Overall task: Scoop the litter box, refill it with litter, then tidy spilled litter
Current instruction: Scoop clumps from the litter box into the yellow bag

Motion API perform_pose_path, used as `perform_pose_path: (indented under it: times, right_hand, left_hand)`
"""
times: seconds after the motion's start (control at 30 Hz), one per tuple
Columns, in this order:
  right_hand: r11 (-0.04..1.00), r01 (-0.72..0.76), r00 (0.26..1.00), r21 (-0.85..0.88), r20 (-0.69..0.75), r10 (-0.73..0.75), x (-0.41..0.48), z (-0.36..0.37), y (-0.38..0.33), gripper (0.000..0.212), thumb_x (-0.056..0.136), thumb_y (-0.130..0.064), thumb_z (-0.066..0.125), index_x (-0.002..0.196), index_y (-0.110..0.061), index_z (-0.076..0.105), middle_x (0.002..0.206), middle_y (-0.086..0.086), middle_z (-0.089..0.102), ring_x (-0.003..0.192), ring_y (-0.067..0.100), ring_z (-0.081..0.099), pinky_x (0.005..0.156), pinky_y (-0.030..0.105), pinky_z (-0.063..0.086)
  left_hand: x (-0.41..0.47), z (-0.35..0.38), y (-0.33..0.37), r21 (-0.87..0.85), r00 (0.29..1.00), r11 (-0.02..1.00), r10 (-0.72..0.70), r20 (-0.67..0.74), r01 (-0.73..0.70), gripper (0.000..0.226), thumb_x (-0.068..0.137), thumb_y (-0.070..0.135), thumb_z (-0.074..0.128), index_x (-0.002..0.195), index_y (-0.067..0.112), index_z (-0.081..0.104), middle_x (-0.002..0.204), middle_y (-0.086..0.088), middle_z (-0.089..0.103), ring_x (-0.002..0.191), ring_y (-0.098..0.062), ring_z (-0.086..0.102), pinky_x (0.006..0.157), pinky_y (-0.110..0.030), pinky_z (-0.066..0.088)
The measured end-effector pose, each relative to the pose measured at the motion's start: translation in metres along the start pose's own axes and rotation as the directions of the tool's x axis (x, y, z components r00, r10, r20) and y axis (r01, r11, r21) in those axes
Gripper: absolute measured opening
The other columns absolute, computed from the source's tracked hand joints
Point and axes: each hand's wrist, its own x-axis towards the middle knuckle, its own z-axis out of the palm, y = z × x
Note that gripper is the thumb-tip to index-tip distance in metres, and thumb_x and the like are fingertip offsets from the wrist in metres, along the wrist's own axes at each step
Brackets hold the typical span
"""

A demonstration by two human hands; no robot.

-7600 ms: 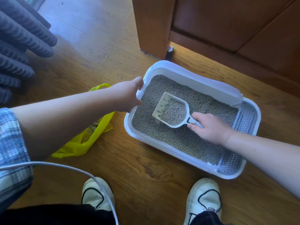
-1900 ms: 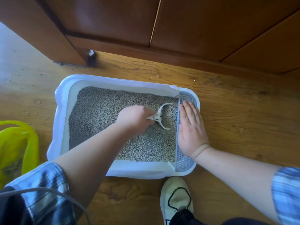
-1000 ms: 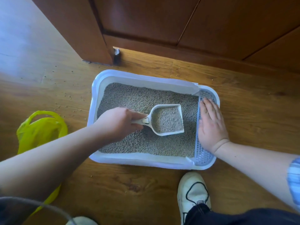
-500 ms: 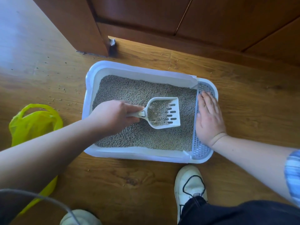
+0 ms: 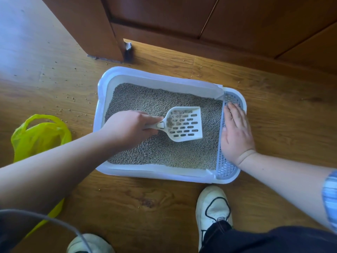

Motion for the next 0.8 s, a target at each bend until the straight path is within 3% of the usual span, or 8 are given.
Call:
perform_pose_path:
  times: [0.13, 0.37, 0.57, 0.8]
  right_hand:
    - [1.0, 0.005, 1.0, 0.01, -0.008, -0.005, 0.0, 0.0, -0.001, 0.064, 0.092, -0.019, 0.029, 0.152, 0.001, 0.031, 0.159, 0.018, 0.028, 0.148, 0.032, 0.02, 0.124, 0.045, 0.013]
    - [1.0, 0.01, 1.0, 0.009, 0.001, -0.01, -0.001, -0.001, 0.0, 0.063, 0.092, -0.019, 0.029, 0.152, 0.001, 0.03, 0.16, 0.018, 0.027, 0.149, 0.031, 0.018, 0.124, 0.044, 0.012]
    - [1.0, 0.006, 1.0, 0.006, 0.006, -0.006, -0.001, 0.0, 0.001, 0.062, 0.093, -0.014, 0.035, 0.153, 0.0, 0.028, 0.161, 0.016, 0.025, 0.15, 0.029, 0.016, 0.125, 0.04, 0.007]
    - [1.0, 0.021, 1.0, 0.006, -0.009, -0.021, -0.001, 0.0, 0.003, 0.062, 0.093, -0.013, 0.037, 0.152, 0.001, 0.03, 0.16, 0.017, 0.026, 0.149, 0.03, 0.018, 0.125, 0.039, 0.007]
  left_hand:
    - [-0.005, 0.005, 0.0, 0.106, 0.993, 0.987, 0.121, 0.001, -0.121, 0.04, 0.089, 0.046, 0.066, 0.129, 0.042, 0.063, 0.089, 0.01, 0.067, 0.071, -0.021, 0.066, 0.054, -0.024, 0.039]
    - [-0.004, -0.004, 0.007, 0.24, 0.991, 0.962, 0.117, 0.069, -0.13, 0.03, 0.094, 0.051, 0.053, 0.122, 0.047, 0.062, 0.083, 0.012, 0.06, 0.063, -0.013, 0.052, 0.05, -0.023, 0.036]
    - [0.006, -0.006, 0.014, 0.172, 0.991, 0.976, 0.131, 0.026, -0.133, 0.027, 0.092, 0.049, 0.058, 0.118, 0.049, 0.063, 0.083, 0.011, 0.066, 0.066, -0.015, 0.059, 0.052, -0.025, 0.042]
    - [0.005, -0.007, 0.019, 0.16, 0.991, 0.981, 0.095, 0.092, -0.109, 0.03, 0.092, 0.048, 0.058, 0.121, 0.05, 0.061, 0.086, 0.012, 0.064, 0.069, -0.014, 0.059, 0.054, -0.025, 0.044]
